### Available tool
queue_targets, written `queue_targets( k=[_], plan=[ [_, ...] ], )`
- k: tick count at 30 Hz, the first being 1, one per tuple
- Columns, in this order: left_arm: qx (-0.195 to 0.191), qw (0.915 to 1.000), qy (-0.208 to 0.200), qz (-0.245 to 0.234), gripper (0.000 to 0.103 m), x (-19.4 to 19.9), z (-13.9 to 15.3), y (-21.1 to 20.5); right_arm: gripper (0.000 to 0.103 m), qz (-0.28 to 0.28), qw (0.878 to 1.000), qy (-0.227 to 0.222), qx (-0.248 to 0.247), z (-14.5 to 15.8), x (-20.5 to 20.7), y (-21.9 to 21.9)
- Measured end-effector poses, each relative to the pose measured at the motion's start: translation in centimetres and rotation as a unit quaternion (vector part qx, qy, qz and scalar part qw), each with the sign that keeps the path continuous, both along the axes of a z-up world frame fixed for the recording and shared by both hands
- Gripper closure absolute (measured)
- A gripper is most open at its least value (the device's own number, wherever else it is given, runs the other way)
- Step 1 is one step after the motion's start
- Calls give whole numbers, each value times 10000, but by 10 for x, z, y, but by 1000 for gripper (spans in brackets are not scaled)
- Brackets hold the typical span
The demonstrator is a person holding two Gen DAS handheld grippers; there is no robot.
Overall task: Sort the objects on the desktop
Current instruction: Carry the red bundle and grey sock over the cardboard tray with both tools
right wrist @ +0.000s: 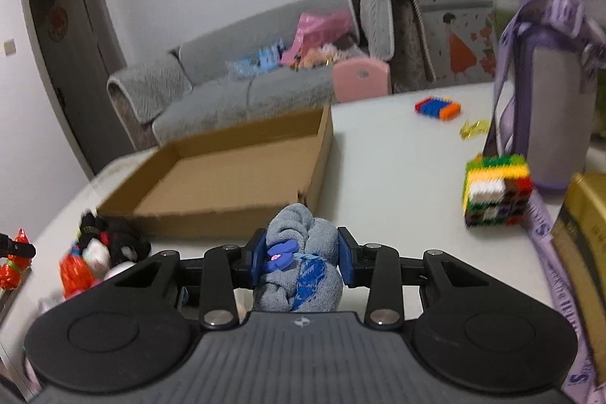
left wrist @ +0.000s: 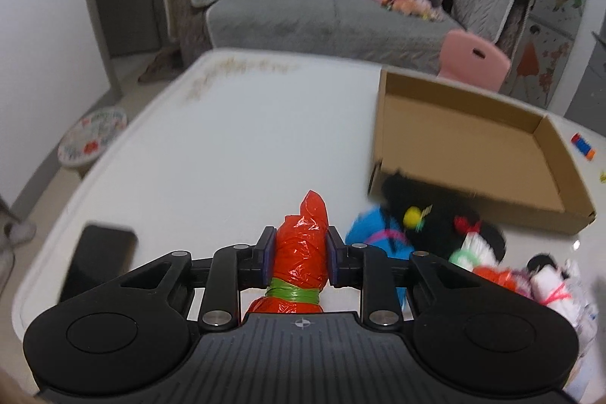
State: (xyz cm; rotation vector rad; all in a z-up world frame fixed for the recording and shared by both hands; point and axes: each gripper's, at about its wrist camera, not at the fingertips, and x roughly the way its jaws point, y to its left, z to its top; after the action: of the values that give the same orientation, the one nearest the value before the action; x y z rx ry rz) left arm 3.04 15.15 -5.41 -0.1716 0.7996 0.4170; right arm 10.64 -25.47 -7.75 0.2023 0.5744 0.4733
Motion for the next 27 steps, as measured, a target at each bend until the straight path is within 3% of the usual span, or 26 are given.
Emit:
queue_targets(
  k=[9, 18, 23, 27],
  plan=[
    [455, 9968, -501, -424, 71, 50, 41, 3, 69, 204, 9987, -464, 95, 49, 34, 24],
    [610, 9931, -655, -757, 71, 122, 58, 6, 68, 493, 9950, -852, 193, 80, 79, 55],
    [384, 9906, -483, -1218, 71, 179, 48, -9, 68, 724, 9944, -774, 47, 76, 107, 84],
    [-26, 9875, -165, -1570, 71, 228, 26, -18, 68, 995, 9938, -489, -132, 61, 137, 116]
  ],
)
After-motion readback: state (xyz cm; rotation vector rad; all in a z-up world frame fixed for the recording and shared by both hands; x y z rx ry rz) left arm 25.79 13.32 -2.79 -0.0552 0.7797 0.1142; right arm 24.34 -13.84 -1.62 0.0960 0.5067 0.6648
